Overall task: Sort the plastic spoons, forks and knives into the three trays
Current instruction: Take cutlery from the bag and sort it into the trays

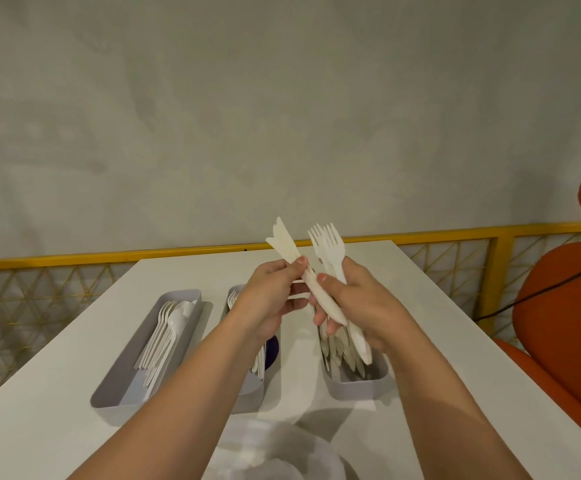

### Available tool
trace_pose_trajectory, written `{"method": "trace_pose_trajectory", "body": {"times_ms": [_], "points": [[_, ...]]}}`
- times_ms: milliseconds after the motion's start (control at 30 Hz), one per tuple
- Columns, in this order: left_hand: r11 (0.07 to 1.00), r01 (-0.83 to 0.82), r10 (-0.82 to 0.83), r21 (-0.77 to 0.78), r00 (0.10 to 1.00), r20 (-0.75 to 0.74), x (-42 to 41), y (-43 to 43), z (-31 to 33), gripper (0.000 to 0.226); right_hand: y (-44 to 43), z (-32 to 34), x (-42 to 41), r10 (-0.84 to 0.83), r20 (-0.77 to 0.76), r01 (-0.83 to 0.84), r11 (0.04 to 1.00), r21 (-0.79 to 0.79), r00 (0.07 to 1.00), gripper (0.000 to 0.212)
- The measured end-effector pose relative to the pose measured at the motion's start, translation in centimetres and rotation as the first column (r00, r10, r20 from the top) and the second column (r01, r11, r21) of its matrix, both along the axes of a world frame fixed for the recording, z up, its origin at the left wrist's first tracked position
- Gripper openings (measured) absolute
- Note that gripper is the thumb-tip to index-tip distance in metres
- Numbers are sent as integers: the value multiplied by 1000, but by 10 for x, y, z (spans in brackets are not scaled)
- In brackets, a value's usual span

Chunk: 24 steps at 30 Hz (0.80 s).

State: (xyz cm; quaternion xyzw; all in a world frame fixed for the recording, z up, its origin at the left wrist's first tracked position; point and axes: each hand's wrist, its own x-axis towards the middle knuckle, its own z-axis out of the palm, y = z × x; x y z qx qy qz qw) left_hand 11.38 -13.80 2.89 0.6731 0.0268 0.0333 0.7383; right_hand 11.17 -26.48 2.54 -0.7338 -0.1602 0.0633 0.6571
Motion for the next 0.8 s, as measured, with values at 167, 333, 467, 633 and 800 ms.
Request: {"method": "trace_pose_trajectory", "body": {"times_ms": [167, 333, 467, 633, 800], "points": [[982, -80, 67, -171, 994, -83, 18, -6, -1, 15, -29, 5, 9, -173, 68, 180, 978, -110, 983, 32], [986, -142, 154, 92, 979, -134, 37, -16, -34, 19, -36, 9, 8, -166, 60, 168, 985, -30, 984, 23], [932, -109, 164, 346, 977, -133, 47, -26, -59, 27, -30, 13, 3, -87, 15, 86, 995, 50, 996, 15], [826, -55, 125, 560, 988, -87, 51, -42, -65, 23, -29, 16, 1, -59, 14, 58, 994, 88, 998, 13], [769, -29, 72, 638, 997, -40, 56, -49, -66, 14, -29, 14, 1, -59, 15, 57, 994, 97, 998, 10]]}}
